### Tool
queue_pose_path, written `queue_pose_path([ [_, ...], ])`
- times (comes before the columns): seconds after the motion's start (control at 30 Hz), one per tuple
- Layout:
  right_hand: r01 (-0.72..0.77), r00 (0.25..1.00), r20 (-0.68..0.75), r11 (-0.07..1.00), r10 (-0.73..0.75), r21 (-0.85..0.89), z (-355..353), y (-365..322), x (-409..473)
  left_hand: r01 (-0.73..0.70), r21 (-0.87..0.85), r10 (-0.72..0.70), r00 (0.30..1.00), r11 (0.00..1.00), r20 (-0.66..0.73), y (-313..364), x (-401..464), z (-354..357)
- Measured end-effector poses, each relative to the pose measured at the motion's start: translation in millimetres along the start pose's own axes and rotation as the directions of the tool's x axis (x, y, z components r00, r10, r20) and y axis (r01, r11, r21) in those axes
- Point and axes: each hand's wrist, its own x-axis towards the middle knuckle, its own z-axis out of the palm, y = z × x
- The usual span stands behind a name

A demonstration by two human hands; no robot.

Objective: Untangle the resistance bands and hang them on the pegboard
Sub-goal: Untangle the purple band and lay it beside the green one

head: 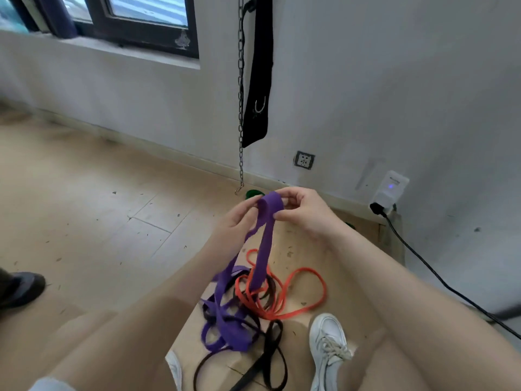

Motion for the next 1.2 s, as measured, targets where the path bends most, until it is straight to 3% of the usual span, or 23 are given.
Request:
queue_pose_path([
  [0.17, 0.159, 0.974, -0.162, 0.987, -0.161, -0.024, -3.2, -45.6, -12.4, -0.200, -0.079, 0.206, 0.975, 0.977, 0.077, 62.8, -13.1, -6.0],
  [0.37, 0.367, 0.903, -0.275, 0.925, -0.329, 0.099, -16.9, -127.4, -16.9, -0.387, -0.142, 0.382, 0.922, 0.911, -0.064, 138.4, -9.5, -8.5],
  [0.5, 0.497, 0.819, -0.385, 0.862, -0.426, 0.104, -30.4, -185.4, -17.2, -0.458, -0.239, 0.445, 0.889, 0.856, -0.109, 190.6, -2.8, -12.5],
  [0.6, 0.553, 0.797, -0.379, 0.820, -0.470, 0.146, -39.8, -215.8, -12.5, -0.427, -0.244, 0.423, 0.903, 0.871, -0.070, 205.8, 3.0, -16.8],
  [0.73, 0.533, 0.806, -0.423, 0.818, -0.415, 0.214, -40.9, -226.4, -7.4, -0.338, -0.111, 0.338, 0.941, 0.934, -0.023, 185.3, 1.9, -15.2],
  [0.9, 0.478, 0.837, -0.463, 0.803, -0.292, 0.357, -31.0, -213.8, 1.1, -0.296, -0.214, 0.283, 0.955, 0.931, -0.089, 158.4, -6.5, 2.3],
  [1.07, 0.455, 0.833, -0.499, 0.810, -0.240, 0.370, -30.5, -195.2, 10.5, -0.306, -0.243, 0.263, 0.945, 0.921, -0.193, 143.9, -2.8, 12.2],
  [1.13, 0.391, 0.866, -0.444, 0.865, -0.230, 0.314, -32.1, -175.0, 9.9, -0.268, -0.274, 0.216, 0.954, 0.924, -0.207, 138.1, 3.8, 13.4],
  [1.2, 0.258, 0.940, -0.293, 0.927, -0.176, 0.273, -28.6, -130.1, 7.0, -0.226, -0.336, 0.164, 0.965, 0.914, -0.205, 130.8, 10.5, 13.2],
])
